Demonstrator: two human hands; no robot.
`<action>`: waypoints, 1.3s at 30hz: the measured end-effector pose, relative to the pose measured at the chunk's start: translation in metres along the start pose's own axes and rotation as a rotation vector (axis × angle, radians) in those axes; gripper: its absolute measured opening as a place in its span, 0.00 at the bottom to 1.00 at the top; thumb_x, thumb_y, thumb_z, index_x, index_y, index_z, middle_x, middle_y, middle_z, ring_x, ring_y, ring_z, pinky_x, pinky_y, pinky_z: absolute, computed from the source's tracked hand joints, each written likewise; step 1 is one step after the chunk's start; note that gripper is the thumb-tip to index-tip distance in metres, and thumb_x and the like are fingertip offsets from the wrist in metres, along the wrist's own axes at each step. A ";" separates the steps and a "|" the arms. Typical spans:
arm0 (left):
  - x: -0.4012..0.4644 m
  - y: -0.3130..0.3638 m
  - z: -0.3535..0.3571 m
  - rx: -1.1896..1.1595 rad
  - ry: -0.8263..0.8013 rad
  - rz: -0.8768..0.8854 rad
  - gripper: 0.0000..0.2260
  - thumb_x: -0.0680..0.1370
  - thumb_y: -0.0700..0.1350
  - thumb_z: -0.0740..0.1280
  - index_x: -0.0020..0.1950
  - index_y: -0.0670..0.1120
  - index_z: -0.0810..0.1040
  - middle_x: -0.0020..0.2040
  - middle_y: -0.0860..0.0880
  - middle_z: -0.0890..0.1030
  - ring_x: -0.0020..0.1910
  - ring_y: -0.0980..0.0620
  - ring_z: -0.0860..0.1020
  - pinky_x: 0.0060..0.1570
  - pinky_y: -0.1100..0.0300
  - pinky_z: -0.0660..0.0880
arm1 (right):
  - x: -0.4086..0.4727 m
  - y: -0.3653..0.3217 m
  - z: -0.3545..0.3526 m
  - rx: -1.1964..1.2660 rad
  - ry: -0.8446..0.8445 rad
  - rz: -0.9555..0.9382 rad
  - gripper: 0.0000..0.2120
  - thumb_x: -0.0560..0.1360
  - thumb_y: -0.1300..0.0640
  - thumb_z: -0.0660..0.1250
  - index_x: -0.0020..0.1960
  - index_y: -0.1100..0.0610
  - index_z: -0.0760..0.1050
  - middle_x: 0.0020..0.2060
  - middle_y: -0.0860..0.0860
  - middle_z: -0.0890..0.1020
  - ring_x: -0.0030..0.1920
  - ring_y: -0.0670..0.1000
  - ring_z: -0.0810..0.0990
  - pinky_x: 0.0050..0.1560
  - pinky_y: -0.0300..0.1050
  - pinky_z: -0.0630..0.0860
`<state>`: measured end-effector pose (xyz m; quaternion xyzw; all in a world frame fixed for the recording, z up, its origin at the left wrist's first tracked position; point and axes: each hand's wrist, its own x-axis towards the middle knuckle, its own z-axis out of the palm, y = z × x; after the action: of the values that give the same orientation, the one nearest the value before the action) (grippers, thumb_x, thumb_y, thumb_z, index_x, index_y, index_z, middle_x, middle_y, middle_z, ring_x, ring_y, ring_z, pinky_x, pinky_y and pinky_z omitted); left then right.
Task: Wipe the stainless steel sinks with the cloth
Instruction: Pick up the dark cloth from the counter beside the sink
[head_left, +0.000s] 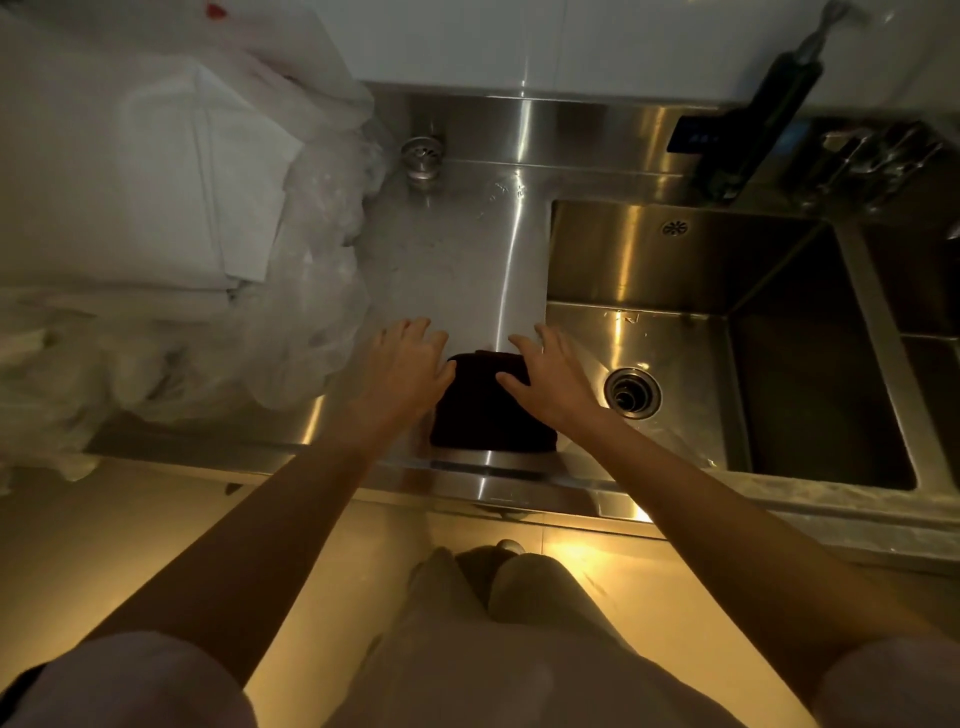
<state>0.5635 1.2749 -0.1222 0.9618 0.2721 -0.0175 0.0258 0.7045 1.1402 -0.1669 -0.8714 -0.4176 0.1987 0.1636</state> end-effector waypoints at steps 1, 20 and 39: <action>0.005 0.000 0.000 0.003 -0.007 0.011 0.19 0.80 0.53 0.59 0.67 0.45 0.73 0.69 0.44 0.71 0.67 0.44 0.69 0.64 0.50 0.64 | 0.000 0.001 0.002 0.001 -0.009 0.010 0.29 0.78 0.44 0.62 0.75 0.51 0.60 0.76 0.57 0.56 0.77 0.59 0.51 0.74 0.58 0.60; 0.051 -0.035 0.014 -0.071 -0.082 0.488 0.18 0.80 0.51 0.60 0.67 0.45 0.73 0.72 0.42 0.68 0.73 0.43 0.62 0.69 0.48 0.59 | -0.028 -0.030 0.066 0.118 -0.042 0.316 0.46 0.66 0.30 0.68 0.76 0.38 0.48 0.78 0.49 0.41 0.77 0.62 0.37 0.74 0.67 0.50; 0.054 -0.080 0.012 -0.090 -0.088 0.552 0.19 0.81 0.51 0.58 0.71 0.48 0.70 0.75 0.45 0.64 0.75 0.46 0.57 0.72 0.50 0.54 | -0.017 -0.038 0.074 0.159 0.416 0.489 0.21 0.75 0.47 0.67 0.67 0.49 0.72 0.65 0.50 0.72 0.64 0.55 0.70 0.62 0.48 0.69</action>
<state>0.5673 1.3706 -0.1402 0.9957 -0.0012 -0.0396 0.0839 0.6340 1.1583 -0.2103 -0.9523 -0.1367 0.0821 0.2604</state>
